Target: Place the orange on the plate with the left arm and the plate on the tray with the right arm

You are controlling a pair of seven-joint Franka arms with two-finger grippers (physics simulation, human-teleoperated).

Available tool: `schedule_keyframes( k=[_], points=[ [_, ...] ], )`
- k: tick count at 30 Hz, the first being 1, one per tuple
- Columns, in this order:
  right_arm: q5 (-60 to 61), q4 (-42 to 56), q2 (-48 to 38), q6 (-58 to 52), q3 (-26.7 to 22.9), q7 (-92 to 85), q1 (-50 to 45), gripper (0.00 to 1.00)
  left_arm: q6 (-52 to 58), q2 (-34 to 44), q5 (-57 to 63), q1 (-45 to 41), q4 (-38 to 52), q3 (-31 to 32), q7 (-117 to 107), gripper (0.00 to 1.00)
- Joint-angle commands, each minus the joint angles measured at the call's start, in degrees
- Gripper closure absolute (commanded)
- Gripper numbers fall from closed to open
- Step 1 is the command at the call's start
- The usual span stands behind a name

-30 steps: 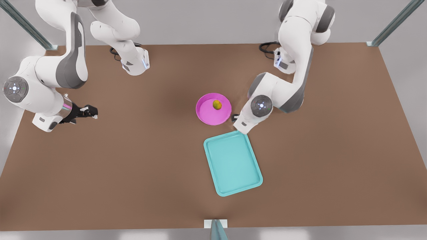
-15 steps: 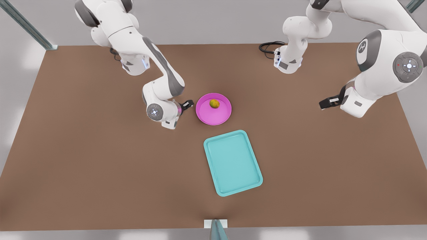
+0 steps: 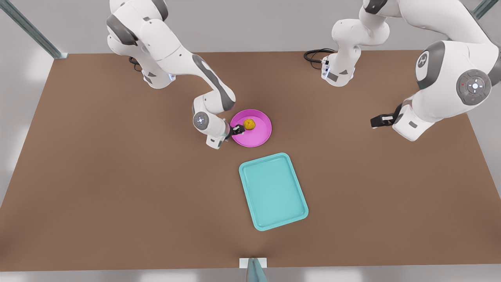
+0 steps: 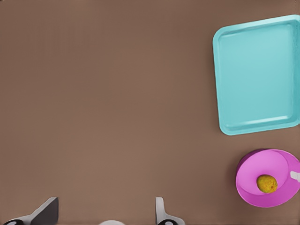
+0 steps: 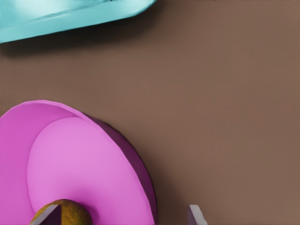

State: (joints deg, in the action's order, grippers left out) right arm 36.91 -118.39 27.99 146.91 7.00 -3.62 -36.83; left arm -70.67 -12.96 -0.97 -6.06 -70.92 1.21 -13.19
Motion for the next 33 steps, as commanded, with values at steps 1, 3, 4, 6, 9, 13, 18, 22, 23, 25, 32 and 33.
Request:
schedule_keyframes(
  k=[1, 3, 4, 6, 9, 13, 18, 22, 23, 25, 32, 33],
  points=[
    [0.35, 0.35, 0.74, 4.0, 0.12, 3.53, 0.0, 0.0, 0.09, 0.04, -0.08, -0.01, 0.08, 0.11, 4.67, 0.0],
    [0.26, 1.4, 2.24, 4.0, 0.12, 3.53, 0.0, 0.0, 0.09, 0.04, -0.08, -0.1, 0.08, 0.19, 4.58, 0.0],
    [0.26, 2.02, 3.21, 4.0, 0.12, 3.53, 0.0, 0.0, 0.09, 0.04, 0.01, -0.1, 0.08, 0.19, 4.49, 0.0],
    [0.26, 2.19, 4.0, 4.0, 0.47, 3.53, -0.43, 0.0, 0.18, 0.13, 0.01, -0.1, -0.01, 0.19, 4.58, 0.0],
    [0.18, 4.04, 6.19, 3.82, 0.47, 3.53, -1.14, 0.0, 0.27, 0.13, -0.08, -0.19, -0.01, 0.28, 4.23, 0.0],
    [0.18, 3.95, 6.11, 2.94, 0.64, 3.09, -1.23, 0.35, 0.36, 0.13, -0.08, -0.19, -0.01, 0.46, 4.14, 0.0],
    [0.18, 3.95, 5.84, 1.89, 0.64, 3.0, -1.23, 0.7, 0.53, 0.22, -0.08, -0.27, -0.1, 0.46, 4.14, 0.0],
    [0.09, 4.48, 5.32, 1.01, 1.26, 2.21, -1.23, 0.79, 0.71, 0.57, -0.08, -0.27, -0.1, 0.46, 4.05, 0.0],
    [0.09, 5.45, 5.32, -0.05, 1.35, 2.21, -1.23, 0.79, 0.71, 0.57, -0.08, -0.27, -0.1, 0.46, 4.05, 0.0],
    [0.09, 5.54, 4.53, -0.13, 1.52, 2.21, -1.23, 0.79, 0.71, 0.57, -0.08, -0.27, -0.18, 0.46, 4.05, 0.0],
    [0.18, 7.12, 0.04, -1.36, 1.7, 2.39, -0.88, 0.79, 0.71, 0.39, 0.01, -0.36, -0.36, 0.98, 3.97, 0.0],
    [0.18, 7.47, -0.66, -1.36, 1.7, 2.47, -0.61, 0.79, 0.71, 0.39, 0.01, -0.36, -0.36, 0.98, 3.97, 0.0]
  ],
)
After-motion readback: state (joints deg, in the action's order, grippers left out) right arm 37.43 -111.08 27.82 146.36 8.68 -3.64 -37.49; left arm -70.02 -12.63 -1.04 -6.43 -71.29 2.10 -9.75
